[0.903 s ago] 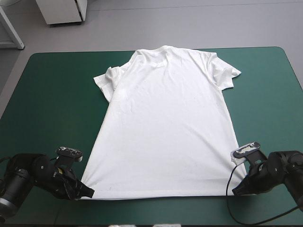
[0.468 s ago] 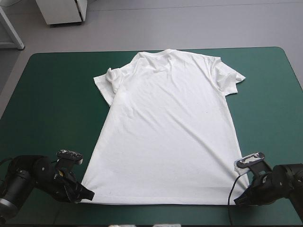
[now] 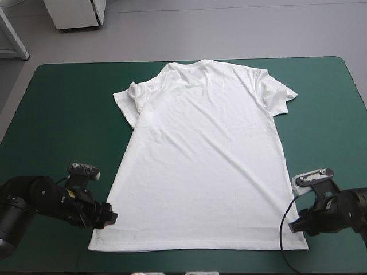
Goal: Fold the cloth
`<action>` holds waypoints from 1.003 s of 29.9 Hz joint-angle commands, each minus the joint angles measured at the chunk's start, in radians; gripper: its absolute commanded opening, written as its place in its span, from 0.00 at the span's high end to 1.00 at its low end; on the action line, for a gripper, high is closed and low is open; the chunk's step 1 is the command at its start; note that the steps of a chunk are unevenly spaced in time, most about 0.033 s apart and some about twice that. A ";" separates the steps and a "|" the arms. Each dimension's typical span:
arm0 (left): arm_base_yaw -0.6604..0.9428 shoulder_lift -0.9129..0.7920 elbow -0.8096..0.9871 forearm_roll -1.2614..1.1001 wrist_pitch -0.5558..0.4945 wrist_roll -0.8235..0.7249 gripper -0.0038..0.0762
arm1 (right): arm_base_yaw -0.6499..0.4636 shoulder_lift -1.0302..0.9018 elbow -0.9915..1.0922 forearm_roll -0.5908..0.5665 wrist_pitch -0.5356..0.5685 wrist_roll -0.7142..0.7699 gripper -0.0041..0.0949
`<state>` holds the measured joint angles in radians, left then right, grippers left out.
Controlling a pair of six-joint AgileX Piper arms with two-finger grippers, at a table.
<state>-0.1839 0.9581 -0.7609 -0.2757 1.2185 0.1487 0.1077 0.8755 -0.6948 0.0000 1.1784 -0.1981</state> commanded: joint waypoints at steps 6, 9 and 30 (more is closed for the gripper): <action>-0.006 0.233 -0.309 0.020 -0.231 0.016 0.34 | 0.005 0.218 -0.240 -0.077 -0.131 0.060 0.39; -0.006 0.372 -0.406 0.000 -0.282 0.050 0.34 | 0.005 0.329 -0.335 -0.079 -0.145 0.067 0.39; 0.025 0.881 -0.715 -0.033 -0.334 0.102 0.38 | 0.003 0.817 -0.782 -0.043 -0.182 0.065 0.40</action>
<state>-0.1739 1.8601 -1.4361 -0.2808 0.9057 0.2464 0.1077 1.7037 -1.4217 -0.0473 1.0205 -0.1311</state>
